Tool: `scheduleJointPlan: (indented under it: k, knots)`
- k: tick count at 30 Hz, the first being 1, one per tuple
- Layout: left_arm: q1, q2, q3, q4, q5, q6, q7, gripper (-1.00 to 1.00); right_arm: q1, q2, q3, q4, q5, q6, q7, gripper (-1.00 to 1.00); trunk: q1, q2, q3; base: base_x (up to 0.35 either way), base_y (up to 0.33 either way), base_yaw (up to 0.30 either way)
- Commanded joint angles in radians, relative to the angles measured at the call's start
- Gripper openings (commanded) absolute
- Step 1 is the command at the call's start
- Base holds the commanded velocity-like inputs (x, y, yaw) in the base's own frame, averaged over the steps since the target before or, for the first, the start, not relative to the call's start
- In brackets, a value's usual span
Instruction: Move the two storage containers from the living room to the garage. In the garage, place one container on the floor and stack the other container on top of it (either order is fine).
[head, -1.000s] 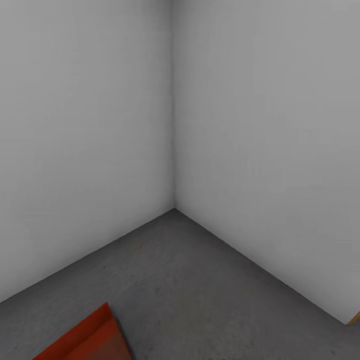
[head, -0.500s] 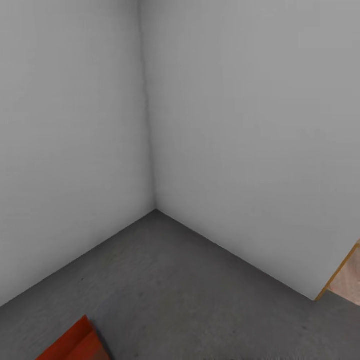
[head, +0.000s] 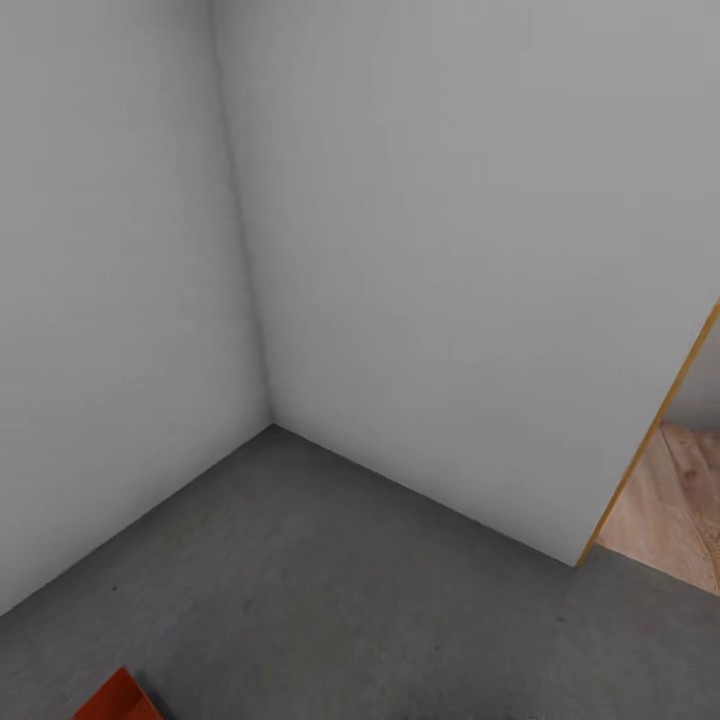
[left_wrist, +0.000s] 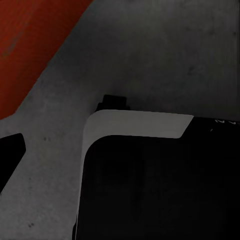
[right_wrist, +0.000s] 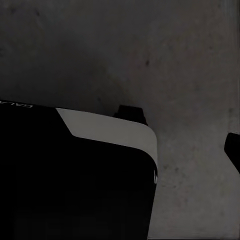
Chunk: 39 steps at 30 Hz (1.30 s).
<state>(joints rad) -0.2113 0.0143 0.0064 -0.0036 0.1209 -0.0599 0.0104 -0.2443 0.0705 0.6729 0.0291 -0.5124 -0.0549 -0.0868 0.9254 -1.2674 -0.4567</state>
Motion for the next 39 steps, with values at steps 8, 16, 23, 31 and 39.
scheduleJointPlan:
  k: [8, 16, 23, 31, 39]
  knots:
    - [0.0, 0.001, 0.0, 0.001, 0.009, -0.003, 0.0, 1.0, -0.001, 0.0, 0.008, 0.003, -0.009, -0.006, -0.001, 1.0, 0.0, -0.001, -0.001, 0.0, 0.0, -0.289]
    - [0.0, 0.001, 0.0, 0.001, 0.01, -0.003, 0.0, 1.0, -0.001, 0.0, 0.008, 0.003, -0.009, -0.001, -0.002, 1.0, 0.0, -0.001, -0.001, 0.0, 0.0, -0.289]
    - [0.0, 0.001, 0.0, 0.001, 0.009, -0.003, 0.0, 1.0, -0.001, -0.007, 0.008, 0.003, -0.009, 0.001, -0.002, 1.0, 0.0, -0.001, -0.001, 0.0, 0.0, -0.289]
    - [0.0, 0.001, 0.0, 0.001, 0.009, -0.003, 0.0, 1.0, -0.001, -0.009, 0.008, 0.003, -0.009, 0.001, -0.002, 1.0, 0.0, -0.001, -0.001, 0.0, 0.0, -0.289]
    - [0.0, 0.002, 0.0, 0.001, 0.01, -0.003, 0.0, 1.0, -0.001, -0.009, 0.008, 0.003, -0.009, 0.003, -0.001, 1.0, 0.0, -0.001, -0.001, 0.0, 0.0, -0.289]
